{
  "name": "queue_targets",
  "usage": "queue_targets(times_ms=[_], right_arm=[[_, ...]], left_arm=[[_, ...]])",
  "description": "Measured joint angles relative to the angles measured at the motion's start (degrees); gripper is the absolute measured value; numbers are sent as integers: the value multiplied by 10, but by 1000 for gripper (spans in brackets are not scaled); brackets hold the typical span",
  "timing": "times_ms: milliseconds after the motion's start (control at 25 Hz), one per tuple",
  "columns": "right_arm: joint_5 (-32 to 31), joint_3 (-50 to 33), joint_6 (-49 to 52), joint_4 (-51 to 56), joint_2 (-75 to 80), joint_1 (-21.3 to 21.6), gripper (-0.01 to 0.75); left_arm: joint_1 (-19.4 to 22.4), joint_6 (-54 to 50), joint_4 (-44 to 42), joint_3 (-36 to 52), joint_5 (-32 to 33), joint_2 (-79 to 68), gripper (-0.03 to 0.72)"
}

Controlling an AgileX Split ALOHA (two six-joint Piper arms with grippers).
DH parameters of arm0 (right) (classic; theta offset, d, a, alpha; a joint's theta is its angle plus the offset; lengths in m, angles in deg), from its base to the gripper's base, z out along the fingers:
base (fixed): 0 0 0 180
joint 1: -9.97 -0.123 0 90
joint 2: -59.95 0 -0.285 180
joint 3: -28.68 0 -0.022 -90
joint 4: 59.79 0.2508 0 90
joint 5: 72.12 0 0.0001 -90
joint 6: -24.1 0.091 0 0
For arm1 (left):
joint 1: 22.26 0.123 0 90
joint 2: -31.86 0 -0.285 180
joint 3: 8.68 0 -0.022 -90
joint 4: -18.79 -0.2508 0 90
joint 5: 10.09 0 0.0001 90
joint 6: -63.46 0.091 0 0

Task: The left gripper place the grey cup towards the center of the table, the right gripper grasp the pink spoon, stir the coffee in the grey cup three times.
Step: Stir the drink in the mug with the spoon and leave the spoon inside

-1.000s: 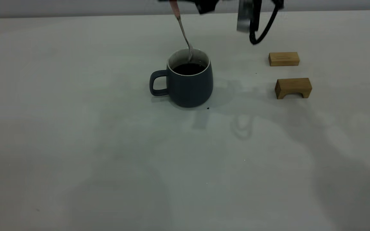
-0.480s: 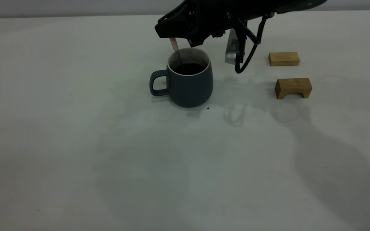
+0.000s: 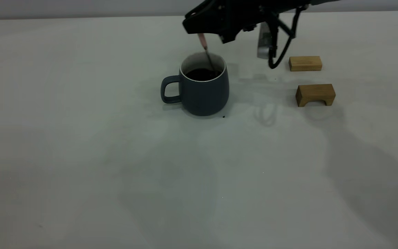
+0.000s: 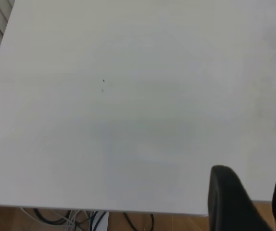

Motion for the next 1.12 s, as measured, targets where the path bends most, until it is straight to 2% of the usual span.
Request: queue_targets(times_ms=[200,320,520,640,720,960,1120], right_arm=[[-22,-11,79,-7,0,-1,136],[-29,-12,87,18,1,-12,136],[-27,-12,12,58,1,-24,136],[-21,-12,-46,47,1,-17,136],[-24,-12,-49,31,1,-8,136],[-52,-12,39,-7,1,5,136],[-56,-12,61,22,2,-11,136]], left_arm=[[0,0,0,0,0,0,299],[0,0,0,0,0,0,299],[0,0,0,0,0,0,299],[0,0,0,0,0,0,299],[0,0,0,0,0,0,299],[0,0,0,0,0,0,299],[0,0,0,0,0,0,299]])
